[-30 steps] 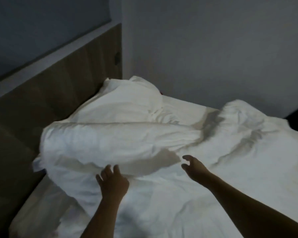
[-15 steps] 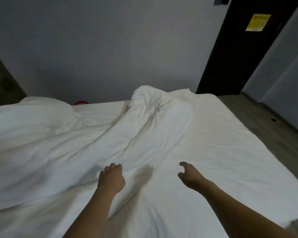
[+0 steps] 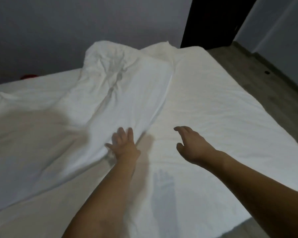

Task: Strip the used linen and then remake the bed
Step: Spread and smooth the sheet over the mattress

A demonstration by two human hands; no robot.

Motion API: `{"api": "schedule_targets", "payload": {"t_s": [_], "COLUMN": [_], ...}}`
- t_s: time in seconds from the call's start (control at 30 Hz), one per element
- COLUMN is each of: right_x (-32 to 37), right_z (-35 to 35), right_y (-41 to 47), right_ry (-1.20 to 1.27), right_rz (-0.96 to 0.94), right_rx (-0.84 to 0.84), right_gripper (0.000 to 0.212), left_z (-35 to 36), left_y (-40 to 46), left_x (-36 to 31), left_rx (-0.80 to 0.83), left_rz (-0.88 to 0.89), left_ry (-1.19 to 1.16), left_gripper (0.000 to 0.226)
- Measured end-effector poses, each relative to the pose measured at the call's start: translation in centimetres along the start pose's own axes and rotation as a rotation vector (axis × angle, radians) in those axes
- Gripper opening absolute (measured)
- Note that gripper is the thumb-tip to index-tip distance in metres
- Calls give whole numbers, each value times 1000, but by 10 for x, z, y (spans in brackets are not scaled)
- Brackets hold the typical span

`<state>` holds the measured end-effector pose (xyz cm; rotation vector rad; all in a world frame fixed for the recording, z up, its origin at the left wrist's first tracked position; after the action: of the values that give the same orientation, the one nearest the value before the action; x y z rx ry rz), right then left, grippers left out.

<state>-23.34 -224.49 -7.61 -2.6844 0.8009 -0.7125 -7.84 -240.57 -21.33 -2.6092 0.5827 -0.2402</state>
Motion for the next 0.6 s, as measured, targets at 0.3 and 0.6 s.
{"api": "schedule_targets", "payload": {"t_s": [0.3,0.6], "right_x": [-44,75], "right_z": [93,32], "right_y": [21,62], "right_ry": [-207,-348], "right_rz": [-25,-180], "right_rx": [71,-354], "right_gripper": [79,105], "left_z": [-3,-75], "left_y": [59,-123], "left_x": [33,93], "left_rx": [-301,-118], "left_rz": [87,362], "left_ry": [-465,-1086], "left_gripper": [29,28]}}
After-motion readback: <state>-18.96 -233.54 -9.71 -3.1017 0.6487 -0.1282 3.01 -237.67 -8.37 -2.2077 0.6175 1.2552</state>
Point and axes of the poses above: each hand's wrist, its own y-axis towards the middle knuckle, its own z-axis out of the palm, x = y × z, the point moved 8 cm from there along y, towards the middle knuckle, and after that the axes turned 3 degrees about y, right-handed, at the moved point
